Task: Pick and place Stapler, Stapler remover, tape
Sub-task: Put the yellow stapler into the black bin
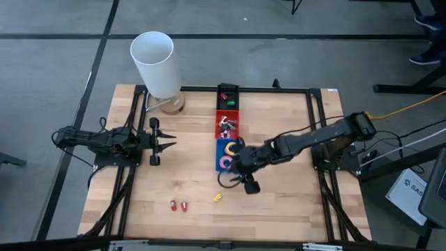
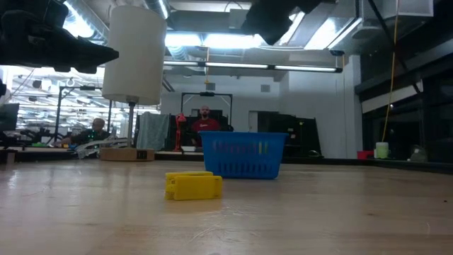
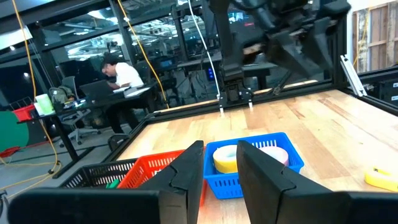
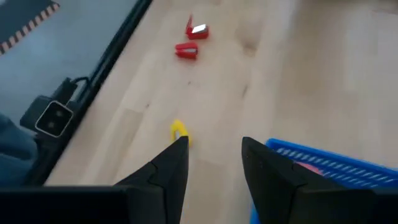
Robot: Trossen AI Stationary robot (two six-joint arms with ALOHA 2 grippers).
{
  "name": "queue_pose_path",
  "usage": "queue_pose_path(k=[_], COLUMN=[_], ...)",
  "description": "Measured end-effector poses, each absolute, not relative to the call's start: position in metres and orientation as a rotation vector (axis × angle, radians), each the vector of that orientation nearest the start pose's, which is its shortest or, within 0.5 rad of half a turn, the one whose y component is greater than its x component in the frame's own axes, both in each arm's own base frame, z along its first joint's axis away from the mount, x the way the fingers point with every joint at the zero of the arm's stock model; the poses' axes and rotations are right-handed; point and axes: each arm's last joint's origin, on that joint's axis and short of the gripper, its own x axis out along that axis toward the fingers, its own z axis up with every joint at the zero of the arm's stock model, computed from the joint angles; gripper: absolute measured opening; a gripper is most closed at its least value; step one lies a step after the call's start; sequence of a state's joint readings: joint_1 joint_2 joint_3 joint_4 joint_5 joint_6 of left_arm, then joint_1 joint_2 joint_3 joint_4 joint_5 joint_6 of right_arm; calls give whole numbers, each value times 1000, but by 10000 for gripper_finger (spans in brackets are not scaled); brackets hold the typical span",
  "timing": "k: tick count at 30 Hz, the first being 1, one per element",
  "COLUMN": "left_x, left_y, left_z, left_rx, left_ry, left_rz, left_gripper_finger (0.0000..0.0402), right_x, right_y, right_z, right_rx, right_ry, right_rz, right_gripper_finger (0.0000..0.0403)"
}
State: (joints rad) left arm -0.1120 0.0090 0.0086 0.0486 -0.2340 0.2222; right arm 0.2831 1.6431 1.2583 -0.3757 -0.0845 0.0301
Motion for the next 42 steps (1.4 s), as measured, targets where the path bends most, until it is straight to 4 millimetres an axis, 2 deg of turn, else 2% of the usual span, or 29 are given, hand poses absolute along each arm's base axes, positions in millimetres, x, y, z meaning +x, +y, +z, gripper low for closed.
queue_pose_path(k=[11,14,18,21,26,29,35,38,42], left_x=[97,97,97,97,97,97,97,97,97], left_y=[-4,-4,-4,-4,-4,-4,-4,-4,-4], left_z=[170,170,170,170,170,170,170,170,170], left_rx=[214,214,214,214,214,214,214,214,214], left_ry=[-34,-34,-34,-34,-34,-34,-34,-34,-34], left_rz=[127,126,126,127,127,127,126,127,126], left_gripper_finger=[94,95,93,91,92,93,91,93,95], right_x=[362,363,364,368,384,391,394,395,395], right_y=[156,170,182,186,194,198,200,200,199], right_z=[231,220,205,195,191,192,194,196,195], right_rx=[246,244,155,93,79,67,-72,-128,-148], right_ry=[729,738,746,755,746,729,694,676,681], right_rz=[333,358,407,430,436,466,526,546,501], right_gripper_finger=[152,152,152,151,151,151,152,165,206])
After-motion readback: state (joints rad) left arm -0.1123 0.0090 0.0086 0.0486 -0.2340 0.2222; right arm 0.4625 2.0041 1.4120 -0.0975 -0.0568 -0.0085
